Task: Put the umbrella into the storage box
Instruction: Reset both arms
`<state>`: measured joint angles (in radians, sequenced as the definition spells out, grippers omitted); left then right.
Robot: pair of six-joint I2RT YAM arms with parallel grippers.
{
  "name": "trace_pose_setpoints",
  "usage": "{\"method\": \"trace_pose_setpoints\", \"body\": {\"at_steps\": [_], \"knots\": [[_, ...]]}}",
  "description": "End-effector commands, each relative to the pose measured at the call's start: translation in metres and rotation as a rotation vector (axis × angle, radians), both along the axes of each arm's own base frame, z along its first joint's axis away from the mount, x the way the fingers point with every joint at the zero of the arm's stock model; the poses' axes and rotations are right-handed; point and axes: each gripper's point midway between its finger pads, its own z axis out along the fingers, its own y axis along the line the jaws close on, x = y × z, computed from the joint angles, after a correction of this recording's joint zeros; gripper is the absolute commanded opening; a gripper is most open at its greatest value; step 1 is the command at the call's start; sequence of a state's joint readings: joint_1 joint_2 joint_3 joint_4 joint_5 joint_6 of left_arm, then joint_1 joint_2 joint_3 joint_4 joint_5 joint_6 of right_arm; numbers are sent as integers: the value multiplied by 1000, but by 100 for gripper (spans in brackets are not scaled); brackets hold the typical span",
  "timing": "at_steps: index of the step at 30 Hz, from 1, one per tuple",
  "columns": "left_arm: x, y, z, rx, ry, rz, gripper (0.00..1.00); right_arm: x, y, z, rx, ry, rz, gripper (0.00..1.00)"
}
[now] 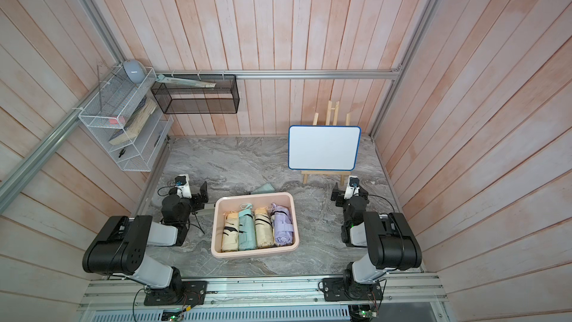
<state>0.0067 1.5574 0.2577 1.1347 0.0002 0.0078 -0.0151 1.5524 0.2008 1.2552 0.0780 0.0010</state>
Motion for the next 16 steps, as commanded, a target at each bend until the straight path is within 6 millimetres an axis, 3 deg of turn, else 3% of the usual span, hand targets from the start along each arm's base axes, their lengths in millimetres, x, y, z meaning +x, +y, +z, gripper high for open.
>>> {"method": "trace_pose_setpoints", "body": {"at_steps": [1,13,16], "knots": [[4,7,14,-9,-55,35,99,5,-2,21,41,-94,11,98],[10,7,10,-21,-30,18,99,6,-4,21,46,-87,3,98],[6,6,13,-16,-44,19,99,-3,-6,25,40,-120,-11,98]]}}
